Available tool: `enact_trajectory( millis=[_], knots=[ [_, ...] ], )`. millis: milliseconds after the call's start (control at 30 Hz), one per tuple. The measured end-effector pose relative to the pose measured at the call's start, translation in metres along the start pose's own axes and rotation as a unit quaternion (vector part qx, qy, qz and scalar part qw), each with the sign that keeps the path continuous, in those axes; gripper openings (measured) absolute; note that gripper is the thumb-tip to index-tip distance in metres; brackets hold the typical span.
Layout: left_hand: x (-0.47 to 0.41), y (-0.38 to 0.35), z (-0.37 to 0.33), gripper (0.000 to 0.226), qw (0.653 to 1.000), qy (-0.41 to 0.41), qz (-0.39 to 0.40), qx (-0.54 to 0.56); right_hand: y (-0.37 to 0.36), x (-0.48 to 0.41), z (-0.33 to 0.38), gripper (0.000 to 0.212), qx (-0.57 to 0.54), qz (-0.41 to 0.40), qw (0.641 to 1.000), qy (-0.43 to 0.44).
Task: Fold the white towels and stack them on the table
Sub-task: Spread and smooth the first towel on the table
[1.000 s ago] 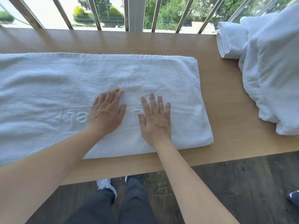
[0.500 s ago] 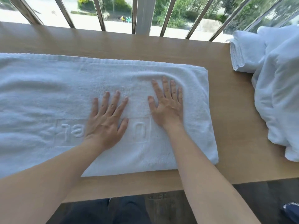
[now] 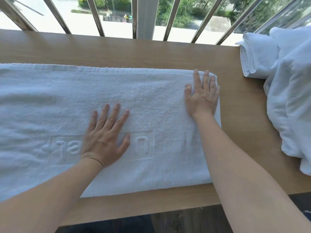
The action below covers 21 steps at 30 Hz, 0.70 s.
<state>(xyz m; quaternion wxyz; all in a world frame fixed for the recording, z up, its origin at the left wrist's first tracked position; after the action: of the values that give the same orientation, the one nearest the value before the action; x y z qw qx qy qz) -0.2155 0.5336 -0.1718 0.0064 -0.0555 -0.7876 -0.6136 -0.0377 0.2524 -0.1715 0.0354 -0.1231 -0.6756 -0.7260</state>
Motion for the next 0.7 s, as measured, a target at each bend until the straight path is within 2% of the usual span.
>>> enact_trajectory(
  millis=[100,233,333,500,700],
  knots=[
    [0.000,0.001,-0.001,0.073,1.000,0.004,-0.003,0.003,-0.005,0.037,0.025,0.064,-0.019,-0.013,1.000,-0.015],
    [0.000,0.002,-0.002,0.073,1.000,0.006,-0.006,0.010,-0.030,0.133,0.093,0.066,-0.063,-0.022,0.995,0.069],
    [0.000,0.001,-0.001,0.073,1.000,0.011,0.003,0.014,-0.049,0.191,0.117,0.061,-0.073,-0.022,0.992,0.098],
    [0.000,0.003,-0.002,0.072,1.000,0.009,0.009,0.017,-0.057,0.210,0.066,0.062,-0.028,-0.029,0.993,0.114],
    [0.002,0.005,-0.002,0.072,0.999,0.010,0.009,0.029,-0.054,0.195,-0.038,0.064,0.021,-0.005,1.000,0.013]
  ],
)
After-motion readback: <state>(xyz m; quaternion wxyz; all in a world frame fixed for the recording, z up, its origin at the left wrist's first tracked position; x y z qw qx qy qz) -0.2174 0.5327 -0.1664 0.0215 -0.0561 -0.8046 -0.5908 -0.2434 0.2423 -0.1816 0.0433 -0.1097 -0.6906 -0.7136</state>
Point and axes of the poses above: each hand's wrist, its own x-axis away from the middle knuckle, its own y-axis out of the back of the hand, z = x × y, the point moved 6 cm from there along -x, towards the middle knuckle, and after that the axes turned 4 degrees about x, right-handed, at the moved point
